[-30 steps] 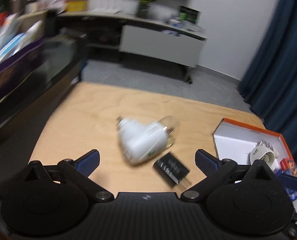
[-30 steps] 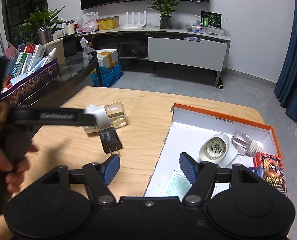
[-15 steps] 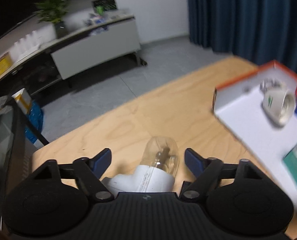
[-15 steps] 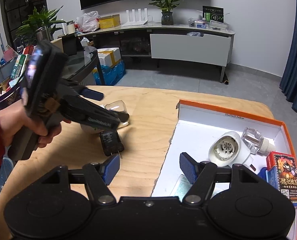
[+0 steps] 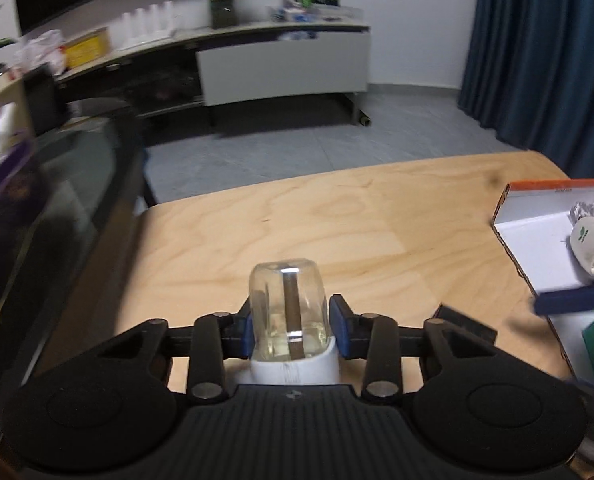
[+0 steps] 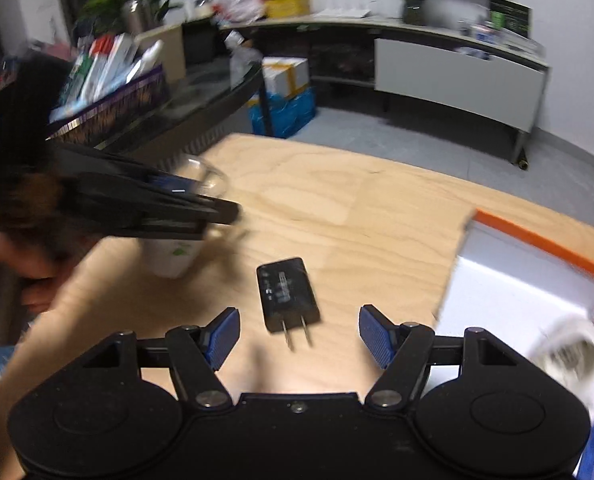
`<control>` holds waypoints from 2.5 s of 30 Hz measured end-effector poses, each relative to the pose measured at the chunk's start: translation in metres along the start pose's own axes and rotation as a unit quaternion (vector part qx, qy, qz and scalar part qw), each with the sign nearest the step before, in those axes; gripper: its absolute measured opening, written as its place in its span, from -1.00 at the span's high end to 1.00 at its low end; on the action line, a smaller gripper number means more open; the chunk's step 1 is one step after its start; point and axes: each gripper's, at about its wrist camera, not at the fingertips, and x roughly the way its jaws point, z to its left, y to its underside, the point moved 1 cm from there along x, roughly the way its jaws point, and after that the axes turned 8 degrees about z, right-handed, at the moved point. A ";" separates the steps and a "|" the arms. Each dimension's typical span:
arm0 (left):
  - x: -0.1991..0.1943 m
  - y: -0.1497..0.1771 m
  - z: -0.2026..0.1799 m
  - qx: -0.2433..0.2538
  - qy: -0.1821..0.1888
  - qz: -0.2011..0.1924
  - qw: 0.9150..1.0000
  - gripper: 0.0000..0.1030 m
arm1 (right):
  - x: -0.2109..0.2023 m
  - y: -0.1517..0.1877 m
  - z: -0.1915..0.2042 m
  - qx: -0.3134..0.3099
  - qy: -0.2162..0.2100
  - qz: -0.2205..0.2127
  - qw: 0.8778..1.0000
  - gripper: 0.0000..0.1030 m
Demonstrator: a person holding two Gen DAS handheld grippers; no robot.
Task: Organize rigid objects
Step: 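Grasp the white diffuser with the left tool while the right grasps the black charger, then lift the diffuser and black charger and carry both over the box, then hold the diffuser and charger above the box, lowering slowly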
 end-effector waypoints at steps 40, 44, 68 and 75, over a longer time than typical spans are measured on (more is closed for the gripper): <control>-0.158 0.043 -0.187 -0.023 0.117 -0.118 0.986 0.37 | -0.231 0.143 -0.060 0.148 0.138 -0.127 0.971 0.15; -0.155 0.047 -0.207 -0.019 0.132 -0.114 0.984 0.37 | -0.244 0.167 -0.070 0.168 0.150 -0.131 0.965 0.15; -0.156 0.055 -0.238 -0.009 0.130 -0.115 0.985 0.37 | -0.249 0.190 -0.075 0.182 0.147 -0.136 0.963 0.15; -0.152 0.052 -0.236 -0.012 0.132 -0.110 0.985 0.37 | -0.244 0.188 -0.075 0.184 0.147 -0.131 0.963 0.15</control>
